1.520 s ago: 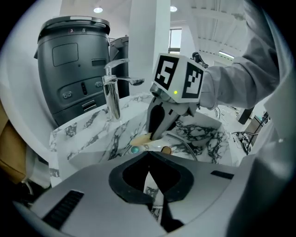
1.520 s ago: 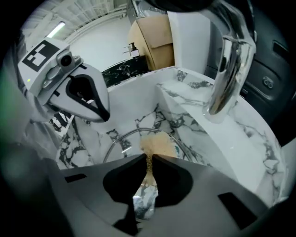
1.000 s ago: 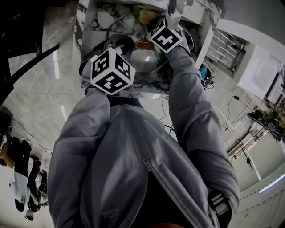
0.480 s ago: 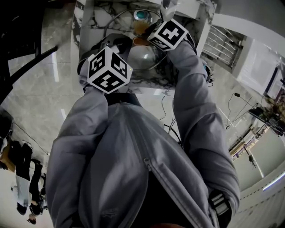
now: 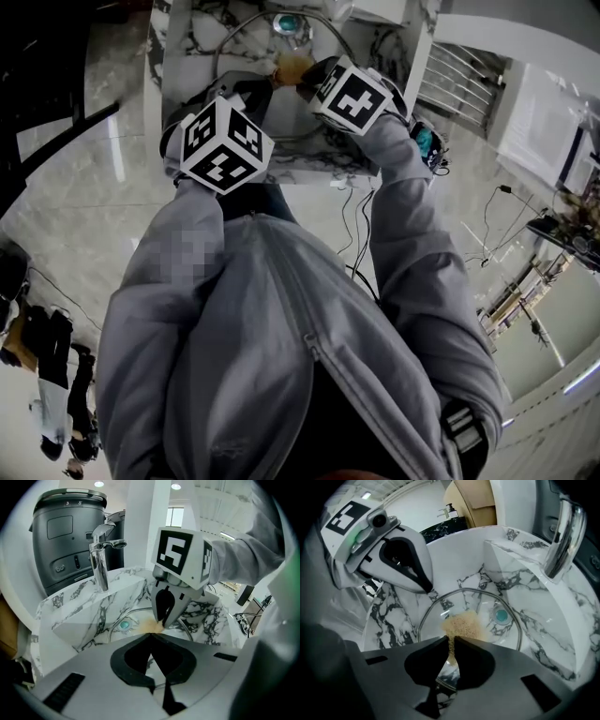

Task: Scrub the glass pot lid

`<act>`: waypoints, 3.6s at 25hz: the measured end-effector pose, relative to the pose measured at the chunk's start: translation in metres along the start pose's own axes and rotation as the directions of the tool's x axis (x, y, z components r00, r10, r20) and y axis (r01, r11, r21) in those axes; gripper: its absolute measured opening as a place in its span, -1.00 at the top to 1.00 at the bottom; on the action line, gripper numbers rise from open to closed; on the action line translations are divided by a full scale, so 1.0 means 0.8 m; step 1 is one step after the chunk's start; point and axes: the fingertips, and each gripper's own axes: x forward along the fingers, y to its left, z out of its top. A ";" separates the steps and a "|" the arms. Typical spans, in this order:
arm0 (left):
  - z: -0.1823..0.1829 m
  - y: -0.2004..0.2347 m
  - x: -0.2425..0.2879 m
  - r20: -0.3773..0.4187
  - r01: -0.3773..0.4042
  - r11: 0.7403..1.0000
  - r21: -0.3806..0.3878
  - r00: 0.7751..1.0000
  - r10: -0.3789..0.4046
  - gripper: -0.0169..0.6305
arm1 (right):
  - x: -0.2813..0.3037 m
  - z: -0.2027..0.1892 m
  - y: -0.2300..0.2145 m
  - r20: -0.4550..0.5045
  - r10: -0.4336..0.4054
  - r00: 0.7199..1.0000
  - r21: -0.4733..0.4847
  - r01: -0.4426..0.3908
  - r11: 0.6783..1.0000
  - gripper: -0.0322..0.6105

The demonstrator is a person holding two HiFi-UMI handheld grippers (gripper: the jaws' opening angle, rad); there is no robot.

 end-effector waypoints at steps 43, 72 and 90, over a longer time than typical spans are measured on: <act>0.009 -0.006 0.078 -0.065 0.092 0.987 0.129 0.994 -0.084 0.43 | -0.031 -0.075 0.067 -0.022 0.235 0.972 0.148 -0.229 0.962 0.73; -0.035 0.016 0.116 -0.211 0.224 0.960 0.169 0.960 -0.187 0.35 | -0.001 -0.036 -0.137 -0.014 -0.317 0.948 0.095 0.317 0.944 0.73; -0.039 0.018 0.115 -0.196 0.211 0.967 0.144 0.964 -0.182 0.34 | 0.047 -0.057 -0.062 -0.060 -0.198 0.978 0.035 0.201 0.979 0.73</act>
